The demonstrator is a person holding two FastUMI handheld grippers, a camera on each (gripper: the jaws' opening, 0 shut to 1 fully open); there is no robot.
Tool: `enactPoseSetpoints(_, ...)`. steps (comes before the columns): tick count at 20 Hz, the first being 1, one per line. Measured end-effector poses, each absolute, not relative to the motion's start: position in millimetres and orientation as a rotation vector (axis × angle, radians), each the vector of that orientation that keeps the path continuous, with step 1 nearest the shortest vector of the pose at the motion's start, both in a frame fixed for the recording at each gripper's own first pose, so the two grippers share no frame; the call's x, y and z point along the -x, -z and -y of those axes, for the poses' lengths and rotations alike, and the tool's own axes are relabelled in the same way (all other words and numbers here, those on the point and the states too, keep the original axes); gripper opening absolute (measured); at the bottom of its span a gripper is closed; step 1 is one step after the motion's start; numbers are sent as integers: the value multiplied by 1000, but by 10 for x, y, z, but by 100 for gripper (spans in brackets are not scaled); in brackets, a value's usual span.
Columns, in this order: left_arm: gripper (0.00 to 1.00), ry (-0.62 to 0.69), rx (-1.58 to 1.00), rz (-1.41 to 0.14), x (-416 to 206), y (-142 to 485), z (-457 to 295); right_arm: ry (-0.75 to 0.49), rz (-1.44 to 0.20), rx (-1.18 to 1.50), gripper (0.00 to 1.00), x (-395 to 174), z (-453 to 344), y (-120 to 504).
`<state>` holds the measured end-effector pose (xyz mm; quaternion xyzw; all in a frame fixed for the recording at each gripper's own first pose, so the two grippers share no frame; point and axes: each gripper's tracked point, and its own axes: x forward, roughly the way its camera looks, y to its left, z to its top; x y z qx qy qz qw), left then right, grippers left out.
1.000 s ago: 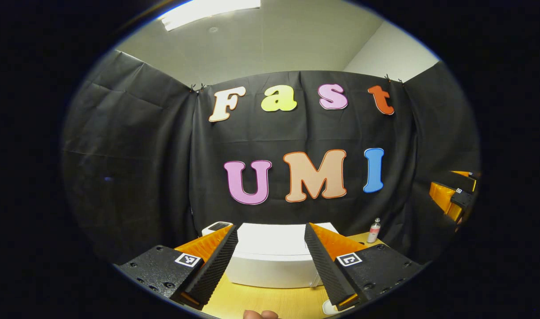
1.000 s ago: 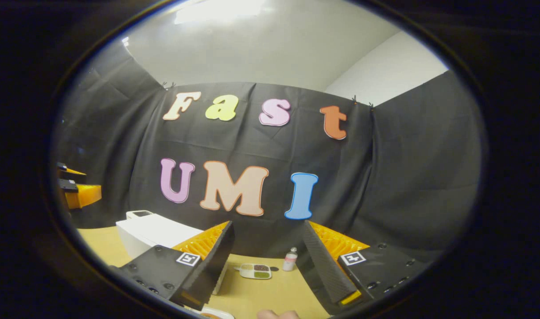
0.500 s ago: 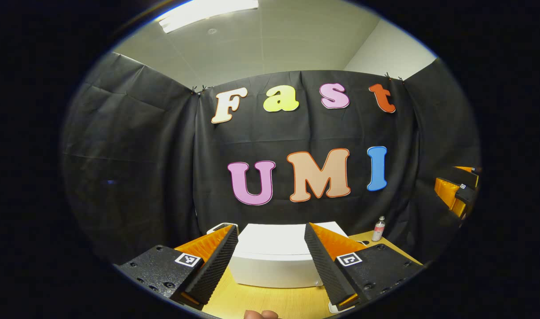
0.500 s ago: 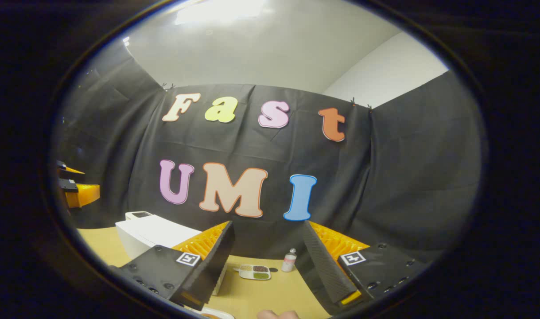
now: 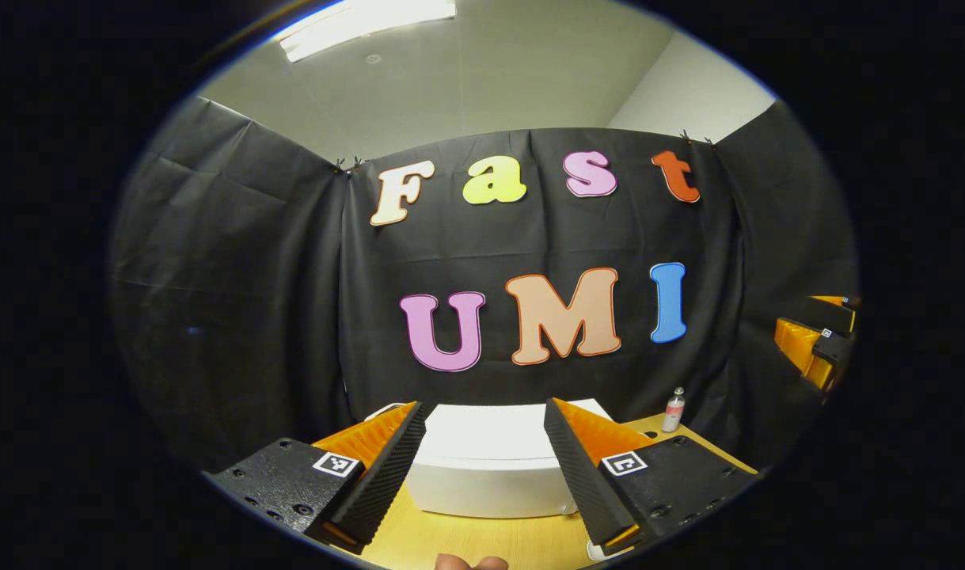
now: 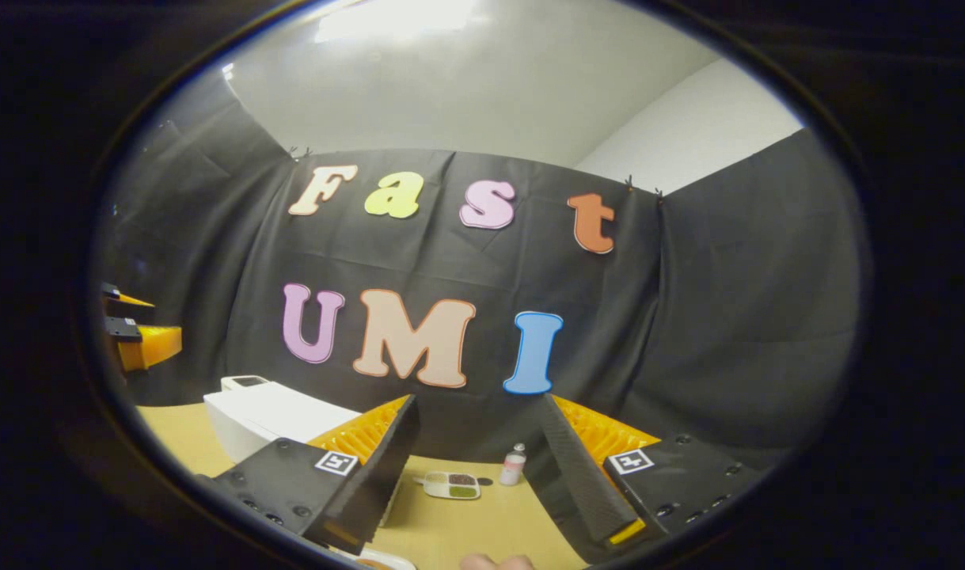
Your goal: Open the microwave oven with the left hand, put the food in, and close the microwave oven.
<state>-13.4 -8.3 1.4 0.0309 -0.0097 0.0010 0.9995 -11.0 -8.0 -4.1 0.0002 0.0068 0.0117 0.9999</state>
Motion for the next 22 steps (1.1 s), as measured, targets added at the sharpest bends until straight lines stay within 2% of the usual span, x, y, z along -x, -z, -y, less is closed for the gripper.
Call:
enactPoseSetpoints(6, 94, 61, -100, -68, -103, 609, 396, -9, -24, 3, 97, 119, 109, 63)
enactPoseSetpoints(9, 99, 107, -94, -111, -201, 923, 590, 5, -24, 14, 97, 130, 127, 55)
enactPoseSetpoints(15, 98, 179, -92, -163, -441, 1541, 943, 31, -16, 25, 96, 169, 159, 5)
enactPoseSetpoints(22, 98, 246, -95, -261, -650, 2414, 1277, 98, 50, 104, 96, 595, 481, -351)
